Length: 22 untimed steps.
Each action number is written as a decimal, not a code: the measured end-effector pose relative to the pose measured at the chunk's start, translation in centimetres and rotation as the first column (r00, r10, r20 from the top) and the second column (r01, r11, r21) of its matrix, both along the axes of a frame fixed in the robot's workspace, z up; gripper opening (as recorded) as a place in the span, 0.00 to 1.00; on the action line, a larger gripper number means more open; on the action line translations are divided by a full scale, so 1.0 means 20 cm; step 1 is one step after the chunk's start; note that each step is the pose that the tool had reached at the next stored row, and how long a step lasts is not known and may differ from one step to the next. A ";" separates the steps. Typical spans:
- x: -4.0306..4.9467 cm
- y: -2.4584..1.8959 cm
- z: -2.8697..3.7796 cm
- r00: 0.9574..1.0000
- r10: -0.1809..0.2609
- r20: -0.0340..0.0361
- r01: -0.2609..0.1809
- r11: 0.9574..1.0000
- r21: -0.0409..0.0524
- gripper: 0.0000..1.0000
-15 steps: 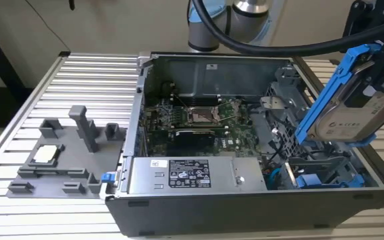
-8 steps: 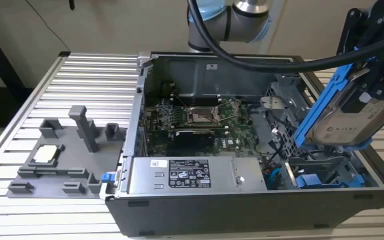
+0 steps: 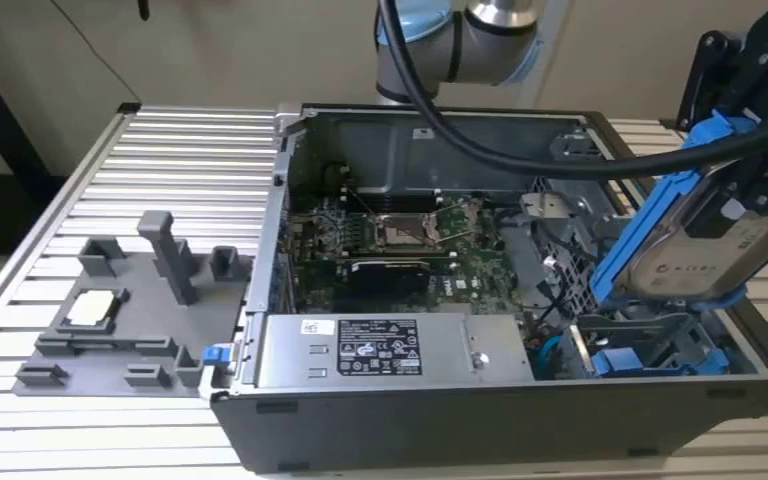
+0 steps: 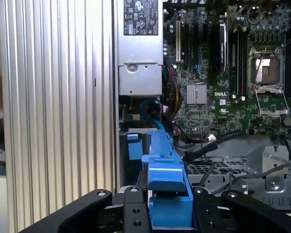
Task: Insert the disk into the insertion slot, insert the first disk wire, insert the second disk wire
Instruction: 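Insert the disk into the insertion slot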
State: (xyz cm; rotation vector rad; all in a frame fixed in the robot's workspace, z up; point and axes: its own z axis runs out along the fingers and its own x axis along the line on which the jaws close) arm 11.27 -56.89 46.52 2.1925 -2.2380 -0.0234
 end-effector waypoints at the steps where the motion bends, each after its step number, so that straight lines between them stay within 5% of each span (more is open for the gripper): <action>1: 0.002 -0.004 -0.004 1.000 0.000 0.000 0.000 1.000 0.001 0.33; 10: 0.017 -0.036 -0.045 1.000 -0.005 0.000 0.005 1.000 0.008 0.33; 22: 0.019 -0.036 -0.077 1.000 -0.005 0.000 0.005 1.000 0.009 0.33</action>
